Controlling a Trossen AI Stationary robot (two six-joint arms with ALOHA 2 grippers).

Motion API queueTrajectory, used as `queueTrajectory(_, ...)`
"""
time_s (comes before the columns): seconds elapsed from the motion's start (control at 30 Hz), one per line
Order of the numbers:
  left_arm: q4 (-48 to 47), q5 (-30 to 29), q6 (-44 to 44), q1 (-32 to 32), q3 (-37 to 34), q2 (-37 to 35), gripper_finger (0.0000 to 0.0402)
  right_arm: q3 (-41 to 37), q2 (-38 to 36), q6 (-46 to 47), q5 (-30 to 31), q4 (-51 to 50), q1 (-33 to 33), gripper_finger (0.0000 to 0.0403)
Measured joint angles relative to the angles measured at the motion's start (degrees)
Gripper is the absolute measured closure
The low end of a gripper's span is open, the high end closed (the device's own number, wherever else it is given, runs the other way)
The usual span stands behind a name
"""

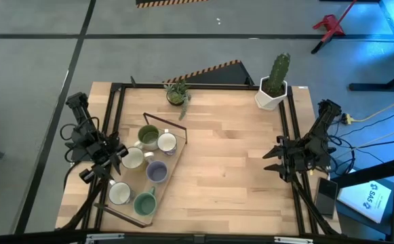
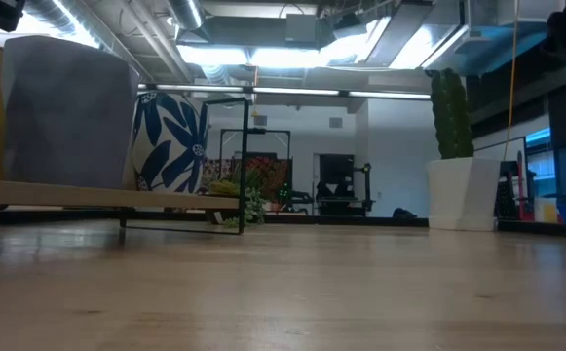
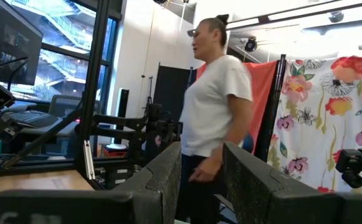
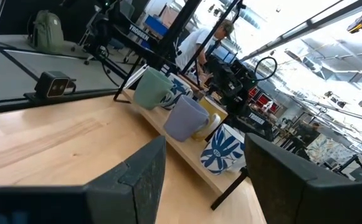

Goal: Place coffee mugs
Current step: Return to Home Position

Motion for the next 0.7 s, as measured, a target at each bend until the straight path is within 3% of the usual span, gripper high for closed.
queueTrajectory(0.7,0.01,0.0,-0.01,0.01,0.0,0.0,0.0289,0.07,0.0,0.0,0.02,-0.85,0.0,0.0198)
